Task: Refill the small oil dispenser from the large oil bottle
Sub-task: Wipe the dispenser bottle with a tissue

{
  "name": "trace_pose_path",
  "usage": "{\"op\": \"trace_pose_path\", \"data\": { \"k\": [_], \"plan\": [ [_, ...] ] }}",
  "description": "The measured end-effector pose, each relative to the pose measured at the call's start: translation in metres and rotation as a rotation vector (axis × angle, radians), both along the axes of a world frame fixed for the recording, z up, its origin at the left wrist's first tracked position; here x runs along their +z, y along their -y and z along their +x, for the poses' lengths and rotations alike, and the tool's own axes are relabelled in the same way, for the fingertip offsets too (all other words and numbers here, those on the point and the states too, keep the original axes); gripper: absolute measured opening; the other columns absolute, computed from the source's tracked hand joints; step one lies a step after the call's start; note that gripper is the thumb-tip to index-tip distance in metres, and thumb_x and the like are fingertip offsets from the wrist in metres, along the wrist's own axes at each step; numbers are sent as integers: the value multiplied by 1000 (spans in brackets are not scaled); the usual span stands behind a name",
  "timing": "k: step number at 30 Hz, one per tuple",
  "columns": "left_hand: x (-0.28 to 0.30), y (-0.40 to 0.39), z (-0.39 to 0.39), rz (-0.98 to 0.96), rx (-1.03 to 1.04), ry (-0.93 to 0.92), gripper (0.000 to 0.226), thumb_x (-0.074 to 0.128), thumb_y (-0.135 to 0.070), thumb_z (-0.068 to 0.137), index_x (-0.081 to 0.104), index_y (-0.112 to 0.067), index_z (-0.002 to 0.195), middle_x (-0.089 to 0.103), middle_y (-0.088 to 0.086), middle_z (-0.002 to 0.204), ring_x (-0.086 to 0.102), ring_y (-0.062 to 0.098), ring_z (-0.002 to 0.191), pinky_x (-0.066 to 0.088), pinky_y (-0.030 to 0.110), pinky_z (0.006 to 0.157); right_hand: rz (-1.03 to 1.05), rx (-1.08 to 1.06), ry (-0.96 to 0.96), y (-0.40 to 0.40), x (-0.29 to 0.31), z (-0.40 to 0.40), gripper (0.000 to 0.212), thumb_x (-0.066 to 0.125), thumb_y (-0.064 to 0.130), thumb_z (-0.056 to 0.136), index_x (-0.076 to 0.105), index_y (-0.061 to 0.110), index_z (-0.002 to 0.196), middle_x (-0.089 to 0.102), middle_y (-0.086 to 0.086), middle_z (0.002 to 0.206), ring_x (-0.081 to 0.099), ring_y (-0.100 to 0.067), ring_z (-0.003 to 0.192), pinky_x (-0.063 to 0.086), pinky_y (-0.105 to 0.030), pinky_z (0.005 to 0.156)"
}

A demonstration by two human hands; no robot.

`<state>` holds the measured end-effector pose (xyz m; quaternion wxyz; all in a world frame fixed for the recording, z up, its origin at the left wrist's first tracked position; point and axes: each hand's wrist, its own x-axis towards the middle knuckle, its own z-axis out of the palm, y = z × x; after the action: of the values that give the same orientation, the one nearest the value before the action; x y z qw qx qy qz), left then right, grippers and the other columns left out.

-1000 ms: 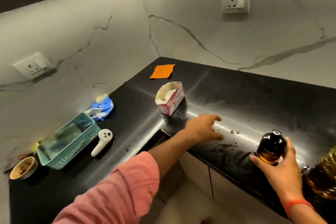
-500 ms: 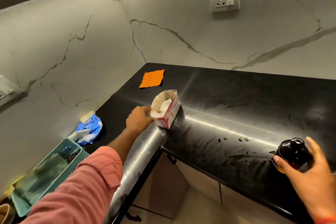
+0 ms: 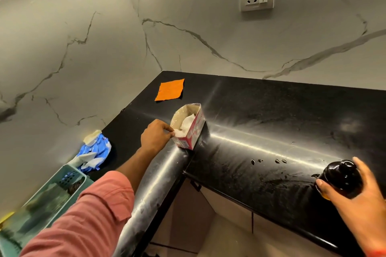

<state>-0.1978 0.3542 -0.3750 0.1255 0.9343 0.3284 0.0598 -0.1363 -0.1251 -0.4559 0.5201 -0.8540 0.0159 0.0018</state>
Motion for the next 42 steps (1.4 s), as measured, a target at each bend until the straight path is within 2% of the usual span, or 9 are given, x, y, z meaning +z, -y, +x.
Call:
{"op": "trace_pose_path", "data": {
  "k": [7,11,15,21,26,29,32,36,42],
  "plan": [
    [22,-6,7,-147,-10,311,13,69,-32,95,72,-22,104,72,-3,104,69,14,92,59,43,89,0,38,8,2,8,-3,103,92,40,60,26,65,134,43,-2,155,42,-29,142,35,-55,115],
    [60,16,15,-85,-93,460,13,63,-25,99,68,-15,108,70,4,102,68,21,94,49,29,79,-16,58,80,4,17,-9,106,92,37,61,30,47,147,40,-5,156,38,-26,144,32,-44,117],
    [90,72,22,-93,-280,570,15,66,-27,98,62,-36,87,69,-3,87,64,4,80,48,17,69,-24,8,247,14,20,-16,94,91,34,67,46,21,148,48,-3,149,43,-17,140,32,-28,118],
    [74,205,27,-412,-668,377,11,71,-18,93,72,-29,94,74,-8,87,70,6,74,56,27,67,91,-27,416,21,40,-32,49,81,17,84,64,17,129,64,6,125,60,-6,118,46,-26,104],
    [28,296,35,-697,-946,94,8,74,-26,89,77,-23,96,78,0,91,74,16,85,60,47,78,370,183,96,30,37,-48,62,81,15,85,57,34,139,69,13,120,72,-13,99,56,-25,90],
    [17,322,40,-729,-1008,17,10,73,-16,92,77,-16,102,77,-3,92,73,16,87,60,44,79,443,294,-71,43,33,-54,41,76,16,90,67,28,128,76,1,99,72,-9,86,57,-25,80],
    [7,331,45,-739,-982,-1,9,72,-13,93,77,-14,101,77,-2,90,73,14,86,59,33,78,397,233,-93,53,28,-55,12,74,19,92,76,20,103,72,1,71,66,-5,67,52,-21,66],
    [-30,328,49,-716,-686,36,8,73,-26,93,70,-24,100,74,-4,89,70,11,86,60,38,81,436,112,-109,61,24,-56,9,74,17,92,77,19,99,72,12,71,66,0,68,50,-19,66],
    [-76,356,49,-751,-542,-44,79,90,-39,71,50,-28,138,57,-16,130,51,-2,119,38,21,97,443,-12,-141,71,16,-64,17,71,21,93,77,22,109,78,6,88,73,-6,83,53,-21,70]
  ]
}}
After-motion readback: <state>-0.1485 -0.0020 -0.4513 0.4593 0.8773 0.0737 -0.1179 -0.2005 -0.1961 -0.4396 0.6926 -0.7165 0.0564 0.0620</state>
